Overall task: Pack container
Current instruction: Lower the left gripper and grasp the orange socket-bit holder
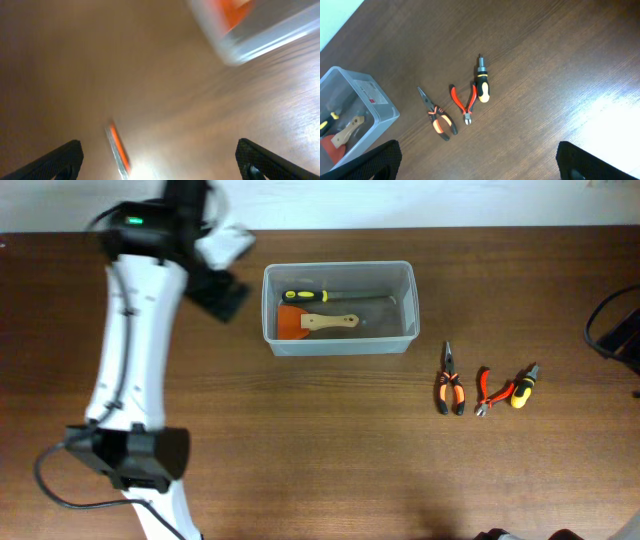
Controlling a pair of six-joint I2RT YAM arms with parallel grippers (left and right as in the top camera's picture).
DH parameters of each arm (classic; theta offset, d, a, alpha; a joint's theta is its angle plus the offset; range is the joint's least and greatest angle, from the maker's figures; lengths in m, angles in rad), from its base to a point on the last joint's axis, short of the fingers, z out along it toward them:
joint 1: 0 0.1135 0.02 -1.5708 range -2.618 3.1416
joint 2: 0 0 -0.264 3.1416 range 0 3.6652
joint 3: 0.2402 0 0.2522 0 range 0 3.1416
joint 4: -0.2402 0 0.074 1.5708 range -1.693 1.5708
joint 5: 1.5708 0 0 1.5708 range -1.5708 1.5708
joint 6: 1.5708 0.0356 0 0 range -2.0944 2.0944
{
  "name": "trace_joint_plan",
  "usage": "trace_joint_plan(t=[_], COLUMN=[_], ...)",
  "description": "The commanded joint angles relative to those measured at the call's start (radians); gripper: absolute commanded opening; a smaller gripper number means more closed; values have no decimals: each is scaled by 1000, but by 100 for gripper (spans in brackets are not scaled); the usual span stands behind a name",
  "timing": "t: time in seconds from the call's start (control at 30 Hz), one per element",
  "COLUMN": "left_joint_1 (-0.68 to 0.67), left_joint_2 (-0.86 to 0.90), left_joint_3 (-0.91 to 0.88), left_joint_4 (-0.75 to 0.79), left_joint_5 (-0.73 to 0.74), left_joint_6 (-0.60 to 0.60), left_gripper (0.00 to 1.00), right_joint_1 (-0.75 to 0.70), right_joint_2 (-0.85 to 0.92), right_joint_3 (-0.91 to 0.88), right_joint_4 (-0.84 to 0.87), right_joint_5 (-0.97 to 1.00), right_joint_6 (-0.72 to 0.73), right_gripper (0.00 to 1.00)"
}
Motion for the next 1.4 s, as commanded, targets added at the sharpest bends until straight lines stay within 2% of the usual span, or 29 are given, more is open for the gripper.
trace_joint_plan(t=[0.0,0.1,0.3,0.47,0.5,0.57,0.6,0.73,0.97,1.27,1.33,1.37], left_joint_1=[150,253,389,462,475,492,498,512,512,512,512,512], left_joint_2=[70,76,76,76,76,76,77,81,86,87,87,87], left_joint_3=[-108,-243,-504,-634,-657,-698,-718,-789,-826,-868,-880,-885], left_joint_4=[-29,27,252,355,376,412,433,524,552,570,571,570], left_joint_5=[-5,-3,2,18,31,39,39,31,31,-2,-2,-2], left_joint_6=[-179,-150,20,34,61,124,144,150,173,189,214,223], left_gripper=[100,99,100,100,97,82,79,77,76,57,46,45], right_joint_1=[-4,-4,-4,-4,-4,-4,-4,-4,-4,-4,-4,-4], right_joint_2=[-6,-6,-5,-5,-5,-5,-5,-5,-5,-5,-5,-5], right_joint_3=[9,9,9,9,9,9,9,9,9,9,9,9], right_joint_4=[1,1,9,9,9,9,9,11,13,17,19,20], right_joint_5=[-6,-6,-6,-6,-6,-6,-6,-6,-6,-5,-6,-6], right_joint_6=[-2,-2,-2,-2,-2,-2,-2,-2,-2,-2,-2,-2], right_gripper=[99,99,99,99,99,99,99,99,99,99,99,99])
